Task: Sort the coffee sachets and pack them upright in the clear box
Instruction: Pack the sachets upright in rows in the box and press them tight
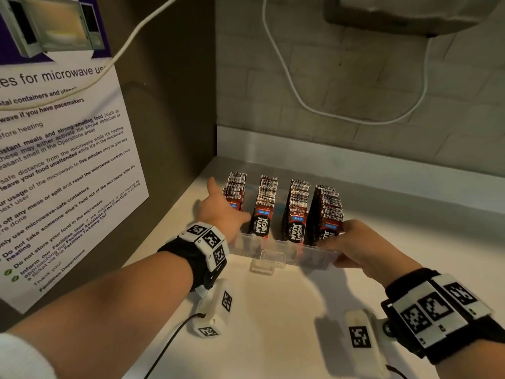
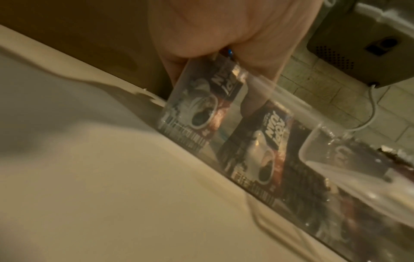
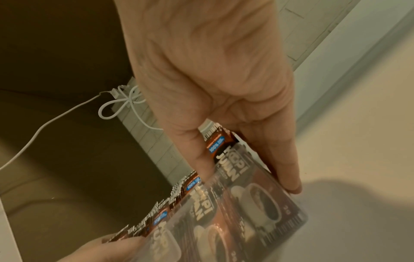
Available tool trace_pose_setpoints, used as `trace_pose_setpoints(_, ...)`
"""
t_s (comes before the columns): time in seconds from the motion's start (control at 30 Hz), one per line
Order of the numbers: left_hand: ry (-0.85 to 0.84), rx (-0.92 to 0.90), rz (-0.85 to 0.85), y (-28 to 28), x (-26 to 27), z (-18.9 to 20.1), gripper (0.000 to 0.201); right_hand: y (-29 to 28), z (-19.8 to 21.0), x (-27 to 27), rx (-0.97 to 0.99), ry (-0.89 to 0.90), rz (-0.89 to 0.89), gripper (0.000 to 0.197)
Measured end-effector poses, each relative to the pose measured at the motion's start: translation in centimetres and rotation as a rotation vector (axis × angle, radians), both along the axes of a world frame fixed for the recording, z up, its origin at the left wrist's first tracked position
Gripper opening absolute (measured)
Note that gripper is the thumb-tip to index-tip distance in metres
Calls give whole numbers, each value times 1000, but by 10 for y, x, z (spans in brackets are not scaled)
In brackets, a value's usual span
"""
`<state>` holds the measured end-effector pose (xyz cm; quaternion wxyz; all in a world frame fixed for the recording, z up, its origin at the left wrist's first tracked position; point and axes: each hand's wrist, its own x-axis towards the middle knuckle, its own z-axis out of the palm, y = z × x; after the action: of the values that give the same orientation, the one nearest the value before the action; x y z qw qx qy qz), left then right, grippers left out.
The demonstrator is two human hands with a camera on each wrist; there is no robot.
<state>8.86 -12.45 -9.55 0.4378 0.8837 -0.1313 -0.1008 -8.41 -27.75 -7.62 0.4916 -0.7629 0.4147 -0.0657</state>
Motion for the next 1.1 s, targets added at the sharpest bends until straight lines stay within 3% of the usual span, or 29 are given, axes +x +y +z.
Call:
trace_pose_setpoints(0.13, 135, -169, -15, 11, -4, -3, 105, -3, -1, -4, 43, 13, 8, 11)
trace_pose_setpoints(0.17, 190, -234, -5, 15, -6, -2, 93, -4, -1, -6, 68, 9, 18, 14)
trace_pose_setpoints(0.23, 317, -352, -15, 23, -9, 1, 47, -3, 0, -8, 116, -6, 53, 20)
trace_pose_setpoints(0.3, 385, -387, -54, 28, -11, 2, 31, -2, 1, -10, 121, -1, 83, 27)
trace_pose_setpoints(0.4, 355, -342, -86, 28, -9, -6, 40, 0, -1, -7, 56, 23, 93, 30)
trace_pose_setpoints(0.5, 330, -302, -118, 28, -9, -7, 31, 4, -2, -5, 0, 24, 85, 25)
trace_pose_setpoints(0.67, 316, -261, -102, 24, -6, -12, 43, 9, -5, 0, -67, -10, 88, 19)
trace_pose_setpoints(0.93, 349, -270, -67, 23, -1, -5, 39, 6, -8, 12, -139, -27, 62, 21)
trace_pose_setpoints(1.07, 331, -302, -23, 44, -10, -2, 71, 2, -11, 15, -132, -39, 49, 21)
trace_pose_setpoints(1.1, 320, -338, -28, 54, -14, 0, 71, 1, -11, 16, -132, -39, 51, 22)
